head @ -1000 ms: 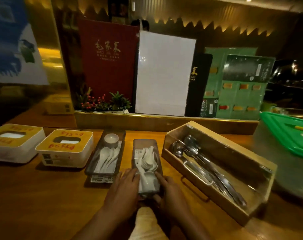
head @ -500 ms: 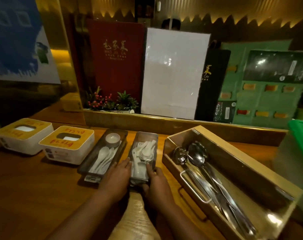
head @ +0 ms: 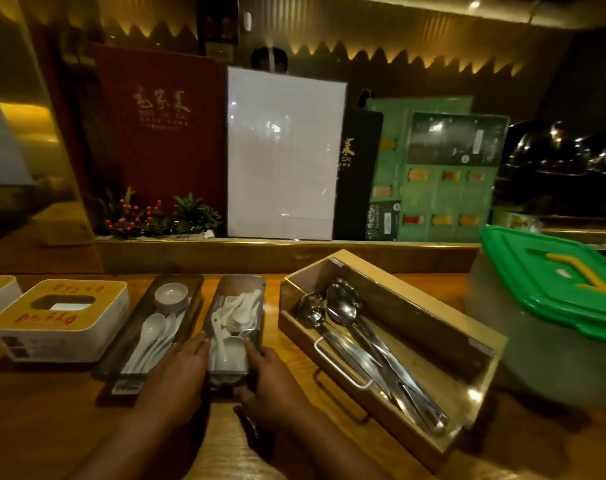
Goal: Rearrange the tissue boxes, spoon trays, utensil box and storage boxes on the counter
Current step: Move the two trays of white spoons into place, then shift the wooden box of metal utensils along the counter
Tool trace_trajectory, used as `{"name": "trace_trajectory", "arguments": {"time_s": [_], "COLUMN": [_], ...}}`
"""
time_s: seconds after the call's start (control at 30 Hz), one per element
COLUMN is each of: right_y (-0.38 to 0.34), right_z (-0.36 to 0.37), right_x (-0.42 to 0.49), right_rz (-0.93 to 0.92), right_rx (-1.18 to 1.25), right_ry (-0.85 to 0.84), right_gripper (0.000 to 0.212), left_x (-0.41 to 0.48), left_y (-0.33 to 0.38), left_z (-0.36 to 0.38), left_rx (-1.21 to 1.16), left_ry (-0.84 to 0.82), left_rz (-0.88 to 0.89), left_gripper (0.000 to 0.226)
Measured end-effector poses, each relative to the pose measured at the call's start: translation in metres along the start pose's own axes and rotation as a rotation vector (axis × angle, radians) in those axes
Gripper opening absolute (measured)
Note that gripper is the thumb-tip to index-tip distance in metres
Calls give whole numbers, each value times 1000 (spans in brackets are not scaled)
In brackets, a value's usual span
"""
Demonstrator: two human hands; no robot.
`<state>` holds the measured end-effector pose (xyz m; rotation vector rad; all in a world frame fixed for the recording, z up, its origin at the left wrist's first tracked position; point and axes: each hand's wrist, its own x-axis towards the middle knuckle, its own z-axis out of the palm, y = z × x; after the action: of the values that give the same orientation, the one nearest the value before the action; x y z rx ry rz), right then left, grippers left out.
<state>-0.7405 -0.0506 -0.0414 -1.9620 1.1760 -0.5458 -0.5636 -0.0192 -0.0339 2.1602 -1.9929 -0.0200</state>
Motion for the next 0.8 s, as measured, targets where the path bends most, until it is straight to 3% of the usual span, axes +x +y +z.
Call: {"name": "trace_trajectory", "arguments": {"time_s": [0.13, 0.27, 0.33, 0.47, 0.53, 0.57, 0.7, 0.8], "right_y": [18, 25, 23, 50, 78, 89, 99, 100], "right_z": [-21, -74, -106, -159, -170, -172, -145, -141], "right_x": [-21, -71, -99, -143, -161, -169, -181, -178], "right_rz": [68, 27, -41, -93, 95, 196, 332, 363], "right_rx": [-136, -78, -76, -132, -90, -15, -40, -7], "right_ry": [-42, 86, 268, 906, 1092, 1091, 872, 781], "right_gripper": [91, 57, 38, 25, 32, 41, 101, 126], "left_x": [9, 24, 40, 70, 81, 87, 105, 115], "left_y": [-1, 13, 22, 60, 85, 95, 101, 116], "left_z": [0, -11, -14, -16, -14, -11, 3, 2], "left_rx": [49, -159, -315, -592, -751, -824, -1020, -1094], "left_ry": [-58, -160, -121, 11, 25, 8, -46, -52], "left_rz": [4, 4, -13, -50, -68, -88, -139, -148], "left_gripper": [78, 111, 119, 94, 91, 94, 100, 100]}}
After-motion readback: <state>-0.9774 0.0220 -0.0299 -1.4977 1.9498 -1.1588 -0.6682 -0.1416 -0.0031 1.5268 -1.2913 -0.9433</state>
